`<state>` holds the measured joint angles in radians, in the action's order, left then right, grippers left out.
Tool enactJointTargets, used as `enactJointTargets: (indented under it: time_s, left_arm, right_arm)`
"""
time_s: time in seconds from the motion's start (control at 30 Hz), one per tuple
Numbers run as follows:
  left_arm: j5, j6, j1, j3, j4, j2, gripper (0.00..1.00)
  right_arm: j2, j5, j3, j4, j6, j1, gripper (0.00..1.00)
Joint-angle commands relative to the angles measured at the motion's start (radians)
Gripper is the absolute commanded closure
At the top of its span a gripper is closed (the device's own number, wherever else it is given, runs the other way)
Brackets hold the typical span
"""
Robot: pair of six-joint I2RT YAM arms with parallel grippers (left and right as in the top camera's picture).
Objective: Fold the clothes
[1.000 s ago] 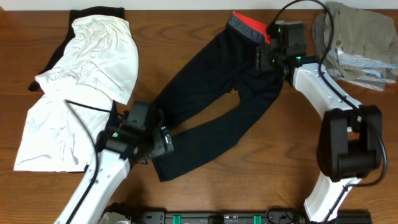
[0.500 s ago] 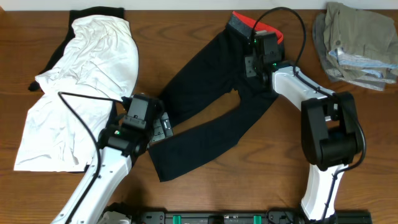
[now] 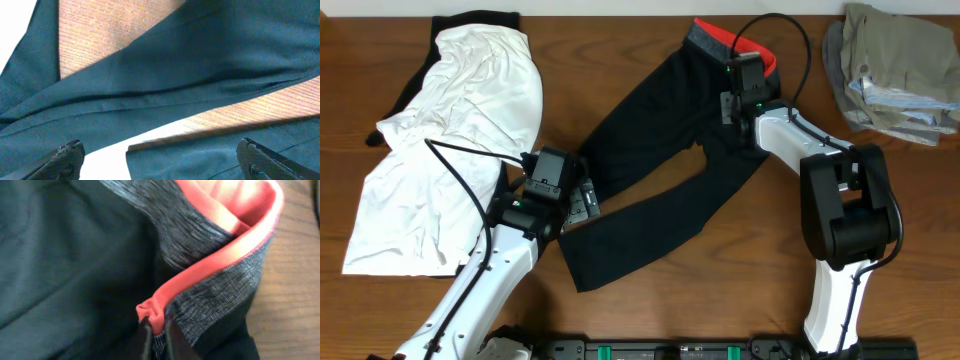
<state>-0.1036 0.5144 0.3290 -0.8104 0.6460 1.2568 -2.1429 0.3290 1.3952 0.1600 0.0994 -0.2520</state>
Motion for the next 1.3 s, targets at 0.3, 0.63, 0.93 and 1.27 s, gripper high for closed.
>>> enactJointTargets:
  time_s: [0.3,0.63,0.93,1.27]
  left_arm:
    - [-0.018,-0.024,-0.005,-0.007,-0.046,0.011,0.02]
    - [-0.017,-0.024,-0.005,-0.007,-0.046,0.011,0.02]
    - [-0.011,-0.024,-0.005,-0.006,-0.043,0.017,0.02]
    - [0.001,-0.049,-0.005,-0.011,-0.049,0.028,0.01]
  right_arm:
    - [0.265,0.119,0.028,0.281,0.087,0.038,0.96]
    - [0.308,-0.055,0.025,0.615,0.171,0.262,0.87]
    - [0.311,-0.251,0.032,0.650,0.098,0.409,0.62]
    - [0.340,-0.427,0.113,0.488,-0.148,0.271,0.37]
